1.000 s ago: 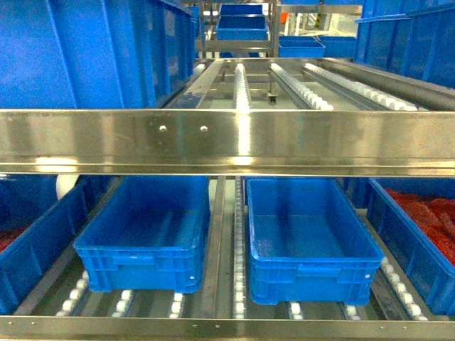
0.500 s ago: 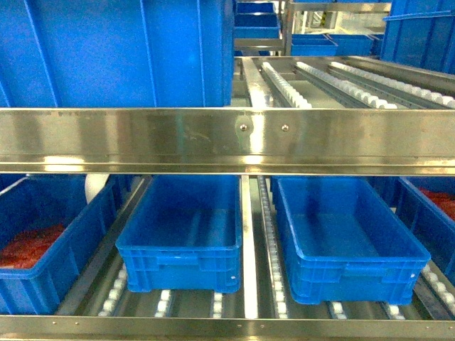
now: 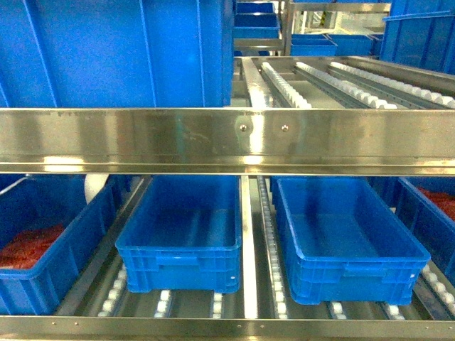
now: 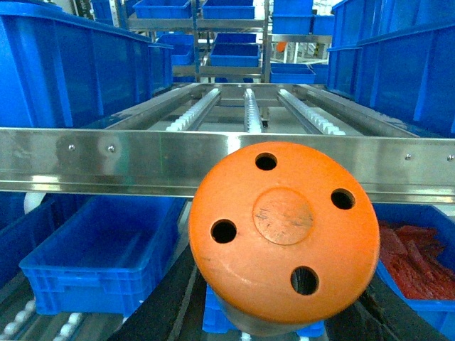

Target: Sort blue parts and orange caps into right shelf containers

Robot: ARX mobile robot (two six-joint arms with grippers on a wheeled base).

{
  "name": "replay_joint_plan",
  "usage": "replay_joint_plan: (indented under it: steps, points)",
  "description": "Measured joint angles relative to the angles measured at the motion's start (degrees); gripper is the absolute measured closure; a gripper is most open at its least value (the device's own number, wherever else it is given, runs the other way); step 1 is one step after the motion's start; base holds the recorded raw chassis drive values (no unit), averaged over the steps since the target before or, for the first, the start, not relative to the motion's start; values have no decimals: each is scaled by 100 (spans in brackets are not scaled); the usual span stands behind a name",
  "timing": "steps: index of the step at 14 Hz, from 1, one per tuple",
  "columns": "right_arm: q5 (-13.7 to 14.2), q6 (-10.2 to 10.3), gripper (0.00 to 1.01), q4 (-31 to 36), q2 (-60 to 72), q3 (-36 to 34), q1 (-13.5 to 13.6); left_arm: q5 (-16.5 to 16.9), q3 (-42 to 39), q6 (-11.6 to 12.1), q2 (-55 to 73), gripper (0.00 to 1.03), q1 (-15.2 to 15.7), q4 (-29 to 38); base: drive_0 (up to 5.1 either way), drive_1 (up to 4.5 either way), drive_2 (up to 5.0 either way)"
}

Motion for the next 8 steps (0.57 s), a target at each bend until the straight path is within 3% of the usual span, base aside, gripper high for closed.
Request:
replay_joint_plan:
  steps: [8]
  points:
    - [13, 0, 60, 0, 0, 0, 0, 0, 0, 0, 0, 60, 0, 4, -494, 247, 247]
